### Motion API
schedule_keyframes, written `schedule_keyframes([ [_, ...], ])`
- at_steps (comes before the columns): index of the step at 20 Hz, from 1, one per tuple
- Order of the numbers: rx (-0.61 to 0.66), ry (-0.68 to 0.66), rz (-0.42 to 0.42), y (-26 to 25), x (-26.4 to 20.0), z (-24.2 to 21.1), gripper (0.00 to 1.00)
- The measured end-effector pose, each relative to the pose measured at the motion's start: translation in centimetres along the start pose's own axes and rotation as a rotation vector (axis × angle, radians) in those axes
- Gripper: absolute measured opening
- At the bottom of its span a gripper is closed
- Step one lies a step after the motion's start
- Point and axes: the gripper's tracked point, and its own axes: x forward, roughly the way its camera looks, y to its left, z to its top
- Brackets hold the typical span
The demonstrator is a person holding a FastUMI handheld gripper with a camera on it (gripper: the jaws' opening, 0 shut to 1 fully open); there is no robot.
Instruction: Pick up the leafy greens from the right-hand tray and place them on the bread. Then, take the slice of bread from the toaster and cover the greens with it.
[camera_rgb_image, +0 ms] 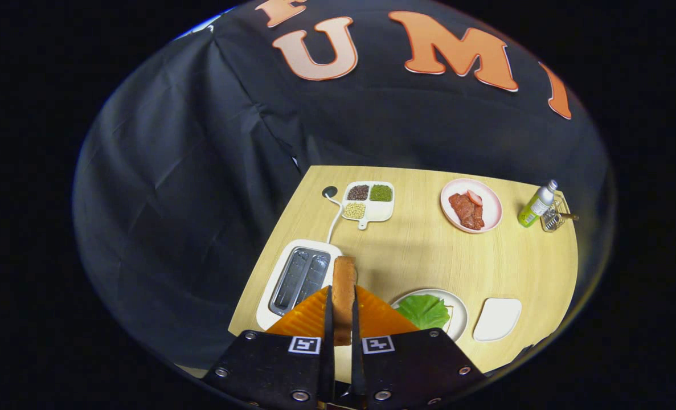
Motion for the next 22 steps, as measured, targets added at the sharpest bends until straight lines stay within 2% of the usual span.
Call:
schedule_keyframes([
  [9,0.075,0.057,-0.017,-7.0,1.7,-4.7,0.12],
  [22,0.168,0.152,0.061,-12.9,7.7,-11.2,0.12],
])
